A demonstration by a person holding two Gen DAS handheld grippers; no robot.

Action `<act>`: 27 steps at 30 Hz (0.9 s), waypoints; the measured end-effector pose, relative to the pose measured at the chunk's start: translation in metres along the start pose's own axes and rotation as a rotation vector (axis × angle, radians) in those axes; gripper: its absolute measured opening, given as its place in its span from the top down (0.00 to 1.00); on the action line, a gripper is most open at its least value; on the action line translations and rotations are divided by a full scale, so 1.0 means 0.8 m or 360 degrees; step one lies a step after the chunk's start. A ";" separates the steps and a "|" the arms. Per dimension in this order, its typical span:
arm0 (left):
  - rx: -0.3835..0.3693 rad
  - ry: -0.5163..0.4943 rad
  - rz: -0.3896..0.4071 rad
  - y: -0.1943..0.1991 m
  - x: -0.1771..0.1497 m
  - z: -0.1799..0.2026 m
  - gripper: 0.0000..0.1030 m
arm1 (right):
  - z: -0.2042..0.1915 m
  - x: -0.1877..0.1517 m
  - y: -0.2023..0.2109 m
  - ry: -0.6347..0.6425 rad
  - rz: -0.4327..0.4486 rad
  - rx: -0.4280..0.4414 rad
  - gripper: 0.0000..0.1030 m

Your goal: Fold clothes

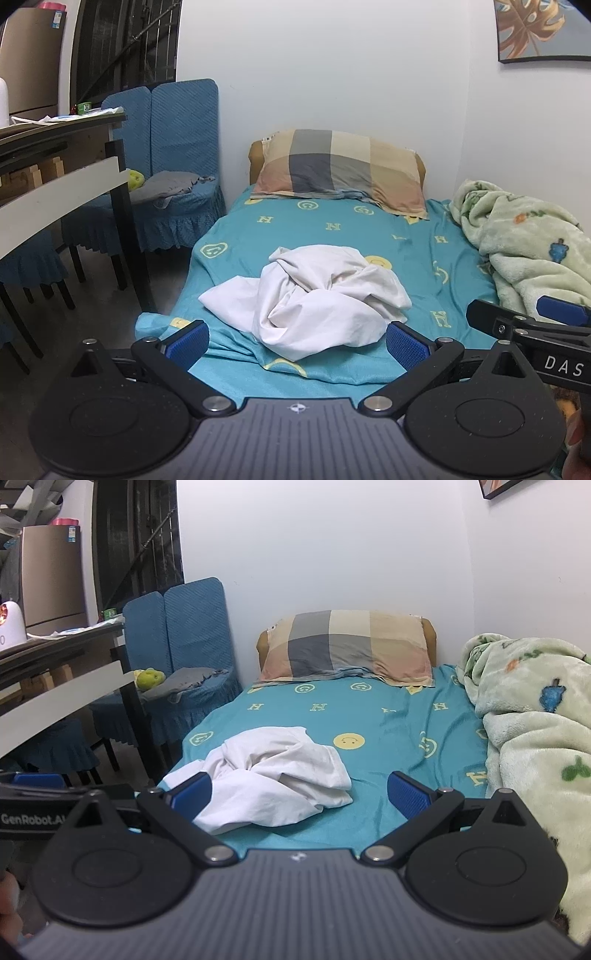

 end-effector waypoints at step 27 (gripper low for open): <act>-0.0030 0.0025 -0.0024 -0.001 -0.004 -0.002 0.00 | -0.003 -0.006 0.000 0.0013 -0.0001 -0.0007 0.00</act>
Point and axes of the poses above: each gripper's, at about its wrist camera, not at the fingertips, and y roughly against the way its jaws point, z to its right, x to its top, the point moved 8 cm from there along -y, roughly the way its jaws point, and after that the axes turned 3 degrees about z, right-handed, at the moved point
